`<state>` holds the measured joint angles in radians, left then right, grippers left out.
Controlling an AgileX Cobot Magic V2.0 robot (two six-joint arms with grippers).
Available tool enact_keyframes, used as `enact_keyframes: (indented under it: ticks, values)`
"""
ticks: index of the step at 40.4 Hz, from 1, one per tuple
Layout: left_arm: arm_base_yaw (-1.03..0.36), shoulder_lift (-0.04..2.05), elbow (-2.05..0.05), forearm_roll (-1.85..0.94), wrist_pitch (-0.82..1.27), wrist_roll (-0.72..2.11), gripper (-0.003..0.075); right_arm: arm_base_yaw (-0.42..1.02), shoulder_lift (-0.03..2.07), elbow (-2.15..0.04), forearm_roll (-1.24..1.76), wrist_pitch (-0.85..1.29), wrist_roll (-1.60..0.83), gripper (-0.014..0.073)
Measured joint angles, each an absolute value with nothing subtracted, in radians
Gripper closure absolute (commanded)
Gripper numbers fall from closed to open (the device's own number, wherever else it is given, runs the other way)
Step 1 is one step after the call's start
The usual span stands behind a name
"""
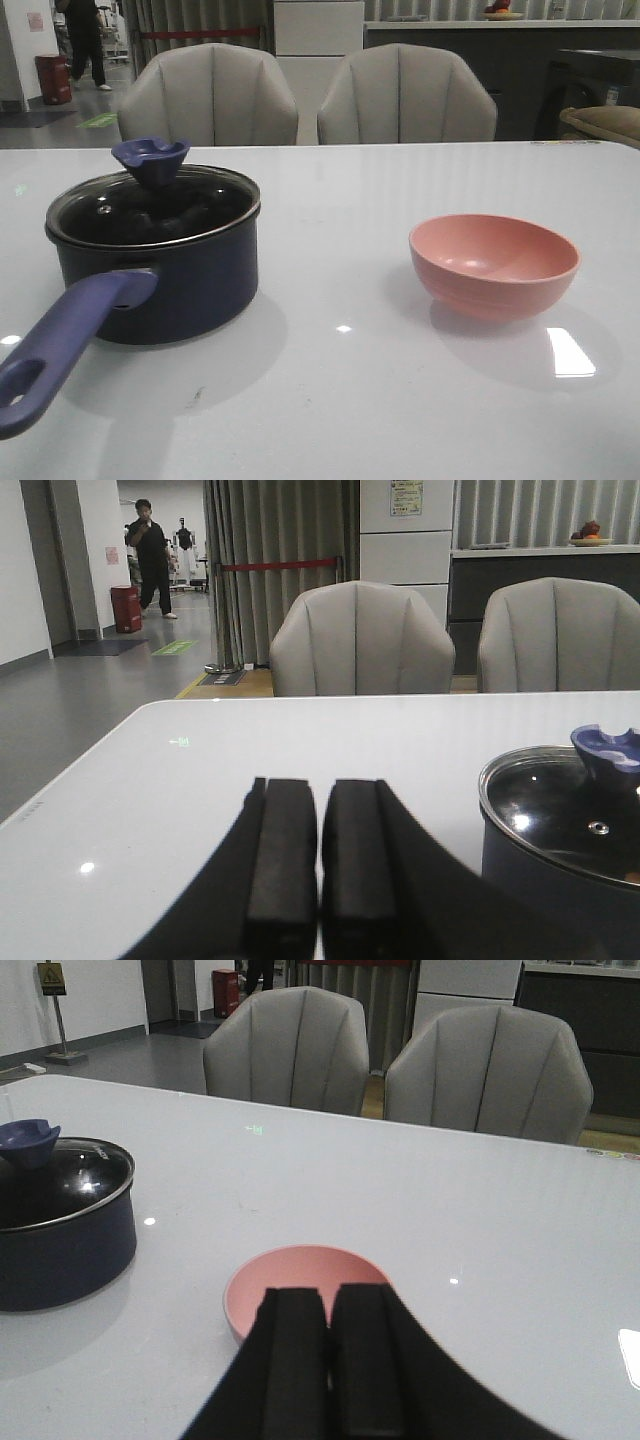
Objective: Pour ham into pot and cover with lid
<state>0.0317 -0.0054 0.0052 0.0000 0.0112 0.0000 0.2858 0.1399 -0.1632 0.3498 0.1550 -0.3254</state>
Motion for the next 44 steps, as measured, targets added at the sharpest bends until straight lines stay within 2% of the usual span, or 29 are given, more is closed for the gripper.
enact_keyframes:
  ticks: [44]
  values:
    - [0.032, -0.005, 0.005, 0.0, 0.0, 0.0, 0.0607, 0.277, 0.14, -0.155, 0.296, 0.155, -0.318, 0.0448]
